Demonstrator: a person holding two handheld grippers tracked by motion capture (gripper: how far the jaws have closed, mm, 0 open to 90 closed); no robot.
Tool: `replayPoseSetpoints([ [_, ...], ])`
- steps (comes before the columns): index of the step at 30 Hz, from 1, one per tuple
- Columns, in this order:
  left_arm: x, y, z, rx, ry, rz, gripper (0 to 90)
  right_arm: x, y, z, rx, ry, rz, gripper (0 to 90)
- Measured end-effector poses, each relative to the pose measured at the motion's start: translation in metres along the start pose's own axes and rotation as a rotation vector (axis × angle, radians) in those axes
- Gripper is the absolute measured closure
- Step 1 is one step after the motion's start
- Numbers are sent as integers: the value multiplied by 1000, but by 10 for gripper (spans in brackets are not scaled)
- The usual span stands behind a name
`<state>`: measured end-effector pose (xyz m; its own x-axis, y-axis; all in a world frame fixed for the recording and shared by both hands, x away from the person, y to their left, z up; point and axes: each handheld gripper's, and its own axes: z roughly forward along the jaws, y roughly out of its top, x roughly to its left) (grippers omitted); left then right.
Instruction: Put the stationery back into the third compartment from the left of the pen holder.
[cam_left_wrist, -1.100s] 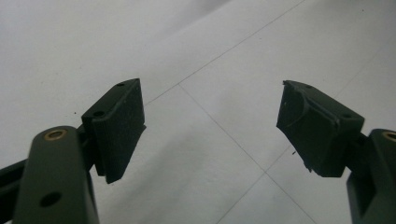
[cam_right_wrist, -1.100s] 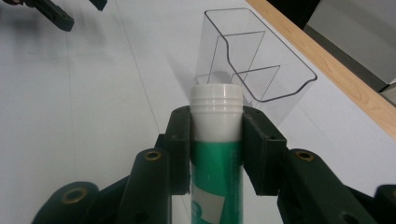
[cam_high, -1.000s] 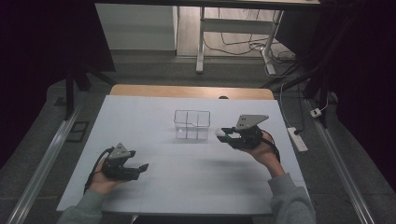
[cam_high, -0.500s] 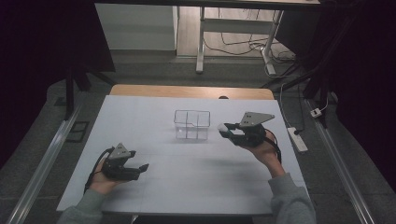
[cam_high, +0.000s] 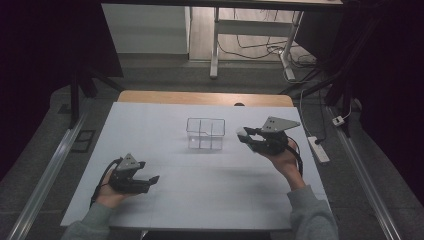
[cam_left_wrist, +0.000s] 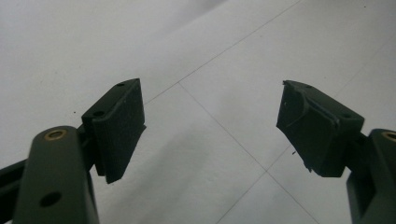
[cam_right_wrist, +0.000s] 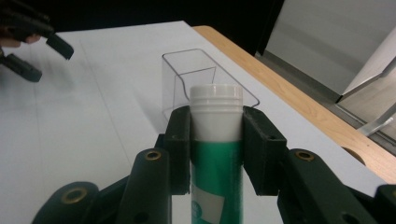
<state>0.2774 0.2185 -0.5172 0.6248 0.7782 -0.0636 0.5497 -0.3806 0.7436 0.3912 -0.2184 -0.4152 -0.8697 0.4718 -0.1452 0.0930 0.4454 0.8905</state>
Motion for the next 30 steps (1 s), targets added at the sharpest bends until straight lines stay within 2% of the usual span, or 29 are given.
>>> replayPoseSetpoints([
  [5, 1, 0, -1, -3, 0, -4, 232, 1, 6, 2, -24, -31, 26, 645],
  [13, 2, -1, -1, -6, -1, -4, 232, -1, 17, 13, -74, -51, 72, 645],
  [19, 2, -1, -1, -5, -2, -2, 232, -4, 26, 26, -99, -47, 102, 644],
  [30, 3, -1, -1, -6, -5, -2, 232, -7, 31, 48, -138, -53, 144, 644],
])
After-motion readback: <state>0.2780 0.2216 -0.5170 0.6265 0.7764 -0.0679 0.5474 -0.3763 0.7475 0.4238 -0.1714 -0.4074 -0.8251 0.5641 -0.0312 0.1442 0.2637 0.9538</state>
